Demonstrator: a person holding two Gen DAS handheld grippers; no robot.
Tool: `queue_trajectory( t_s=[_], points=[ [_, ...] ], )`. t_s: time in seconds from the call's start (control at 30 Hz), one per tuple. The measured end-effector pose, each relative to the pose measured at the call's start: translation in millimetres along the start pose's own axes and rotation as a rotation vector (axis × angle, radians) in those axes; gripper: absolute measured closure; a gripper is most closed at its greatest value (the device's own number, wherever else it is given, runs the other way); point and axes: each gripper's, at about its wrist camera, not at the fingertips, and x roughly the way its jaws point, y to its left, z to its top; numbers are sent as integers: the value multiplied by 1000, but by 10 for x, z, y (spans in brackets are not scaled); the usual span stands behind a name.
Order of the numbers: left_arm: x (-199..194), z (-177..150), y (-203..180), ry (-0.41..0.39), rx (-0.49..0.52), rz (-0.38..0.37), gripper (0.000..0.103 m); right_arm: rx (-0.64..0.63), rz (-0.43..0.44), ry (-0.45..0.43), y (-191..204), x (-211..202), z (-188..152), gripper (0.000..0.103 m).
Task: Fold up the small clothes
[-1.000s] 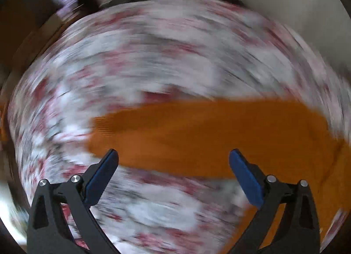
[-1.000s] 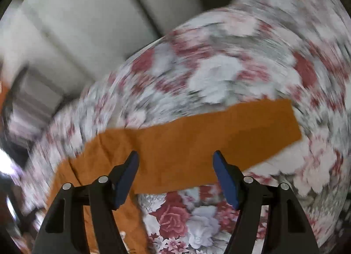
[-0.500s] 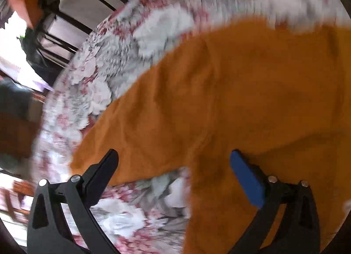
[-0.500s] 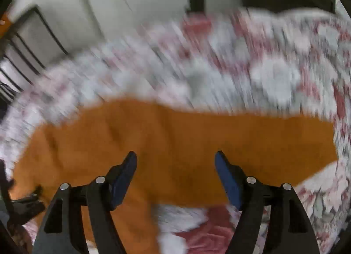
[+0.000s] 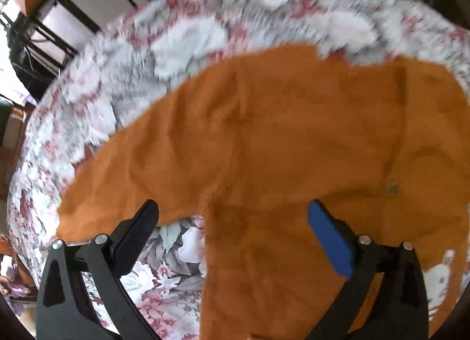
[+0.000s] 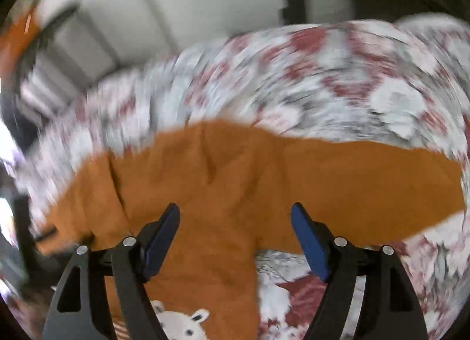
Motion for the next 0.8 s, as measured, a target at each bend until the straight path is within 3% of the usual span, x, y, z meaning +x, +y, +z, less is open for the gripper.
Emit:
queue_trajectory(
  t_s=[0.13, 0.23, 0.33, 0.5, 0.63, 0.73, 0.8],
  points=[
    [-297, -30, -247, -26, 38, -80, 4, 242, 76, -63, -645, -411, -48, 25],
    [-520, -42, -606, -54, 75, -100, 4, 407, 111, -122, -1177, -625, -134, 35],
    [-586, 20, -927, -61, 88, -139, 4, 501, 123, -129, -1595, -687, -228, 40],
    [-548, 59, -1490, -60, 109, -209, 4, 593, 87, -121, -2090, -650, -393, 40],
    [-346, -34, -1857, -58, 171, -189, 4, 679, 92, -126, -2535, -564, -454, 41],
    [-253, -143, -2001, -74, 212, -138, 4, 740, 134, -127, -2702, -436, -462, 51],
    [-249, -174, -1998, -91, 208, -143, 4, 745, 144, -123, -2708, -393, -439, 55]
  ],
)
